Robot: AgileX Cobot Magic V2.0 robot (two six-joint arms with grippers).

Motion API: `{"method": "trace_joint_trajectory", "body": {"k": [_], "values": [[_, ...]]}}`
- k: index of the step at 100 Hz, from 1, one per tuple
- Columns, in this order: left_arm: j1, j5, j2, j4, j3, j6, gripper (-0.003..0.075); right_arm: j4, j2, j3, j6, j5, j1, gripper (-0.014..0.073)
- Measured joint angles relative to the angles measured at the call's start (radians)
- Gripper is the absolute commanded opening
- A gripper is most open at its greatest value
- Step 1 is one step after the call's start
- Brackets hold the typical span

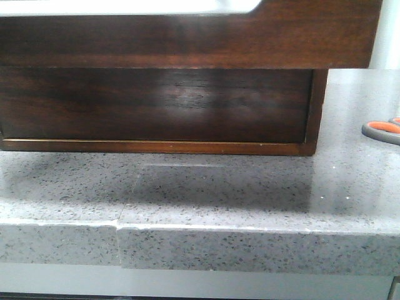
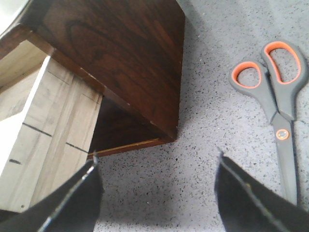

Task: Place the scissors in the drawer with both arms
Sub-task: 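Pull the drawer open toward the robot with the left gripper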

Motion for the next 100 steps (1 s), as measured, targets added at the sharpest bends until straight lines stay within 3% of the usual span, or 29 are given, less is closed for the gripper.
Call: {"method": "trace_joint_trajectory", "body": {"k": [23, 34, 44, 51, 61, 70, 100], "values": [[0.0, -0.111, -0.065, 0.069, 0.0, -0.027, 0.0553, 0.0, 0.0, 0.0, 0.0, 0.0, 0.0, 0.0445], [0.0, -0.154, -0.101, 0.076, 0.0, -0.034, 0.0505, 0.0, 0.0, 0.0, 0.0, 0.0, 0.0, 0.0445], [0.0, -0.164, -0.138, 0.086, -0.002, -0.036, 0.0384, 0.0, 0.0, 0.0, 0.0, 0.0, 0.0, 0.0445], [0.0, -0.164, -0.168, 0.122, -0.004, -0.036, 0.0257, 0.0, 0.0, 0.0, 0.0, 0.0, 0.0, 0.0445], [0.0, -0.153, -0.214, 0.233, -0.022, -0.036, 0.0085, 0.0, 0.008, -0.004, 0.0, 0.009, 0.0, 0.0445], [0.0, -0.129, -0.258, 0.351, -0.058, -0.036, -0.0004, -0.038, 0.046, -0.037, 0.0, 0.063, 0.0, 0.0445], [0.0, -0.026, -0.343, 0.651, -0.248, 0.117, -0.002, -0.332, 0.308, -0.251, 0.0, 0.275, 0.0, 0.0445]]}}
